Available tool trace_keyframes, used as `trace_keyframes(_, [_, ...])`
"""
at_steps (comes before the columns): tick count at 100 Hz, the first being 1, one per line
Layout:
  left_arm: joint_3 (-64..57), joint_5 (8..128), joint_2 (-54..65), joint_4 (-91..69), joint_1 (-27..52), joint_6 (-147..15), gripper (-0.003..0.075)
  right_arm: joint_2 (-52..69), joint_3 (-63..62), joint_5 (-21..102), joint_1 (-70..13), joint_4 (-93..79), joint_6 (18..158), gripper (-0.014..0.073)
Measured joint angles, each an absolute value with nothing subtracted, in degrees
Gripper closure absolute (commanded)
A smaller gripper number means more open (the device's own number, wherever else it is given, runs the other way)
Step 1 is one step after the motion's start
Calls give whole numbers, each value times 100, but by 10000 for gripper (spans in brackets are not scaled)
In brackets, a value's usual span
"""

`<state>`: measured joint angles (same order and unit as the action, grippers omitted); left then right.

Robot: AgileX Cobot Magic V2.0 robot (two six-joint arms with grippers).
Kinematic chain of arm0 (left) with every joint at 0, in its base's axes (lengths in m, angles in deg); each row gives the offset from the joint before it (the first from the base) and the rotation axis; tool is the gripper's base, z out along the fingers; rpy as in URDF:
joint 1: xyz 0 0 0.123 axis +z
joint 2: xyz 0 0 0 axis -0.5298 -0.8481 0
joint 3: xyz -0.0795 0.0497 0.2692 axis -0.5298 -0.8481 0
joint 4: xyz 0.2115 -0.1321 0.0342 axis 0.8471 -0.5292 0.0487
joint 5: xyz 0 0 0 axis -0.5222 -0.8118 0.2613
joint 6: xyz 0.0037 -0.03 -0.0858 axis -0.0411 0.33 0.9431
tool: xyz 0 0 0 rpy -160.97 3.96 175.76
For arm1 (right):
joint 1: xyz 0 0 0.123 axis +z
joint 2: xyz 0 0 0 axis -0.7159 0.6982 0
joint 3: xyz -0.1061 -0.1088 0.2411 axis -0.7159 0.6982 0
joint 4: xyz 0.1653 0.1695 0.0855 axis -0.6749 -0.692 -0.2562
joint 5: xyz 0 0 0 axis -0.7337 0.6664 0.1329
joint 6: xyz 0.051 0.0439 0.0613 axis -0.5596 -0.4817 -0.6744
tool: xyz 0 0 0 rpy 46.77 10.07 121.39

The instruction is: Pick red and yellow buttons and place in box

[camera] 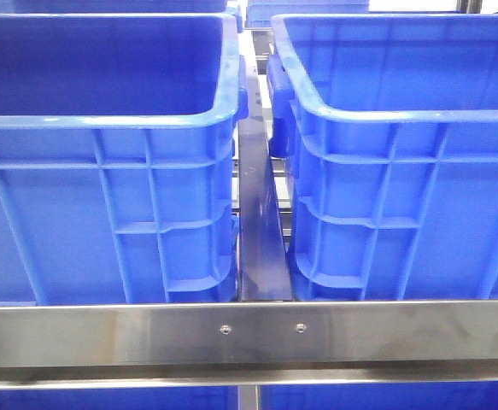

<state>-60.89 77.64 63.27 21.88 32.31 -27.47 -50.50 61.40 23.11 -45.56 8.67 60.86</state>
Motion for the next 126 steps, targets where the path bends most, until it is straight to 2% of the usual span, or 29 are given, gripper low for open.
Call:
trace_keyframes(13, [-6089, 8059, 6327, 2180, 3231, -2747, 739, -5050, 6140, 2311, -4556, 867, 6086, 662])
trace_keyframes(126, [-6089, 8124, 6327, 2116, 3231, -2736, 739, -5050, 6140, 2311, -4556, 867, 6086, 662])
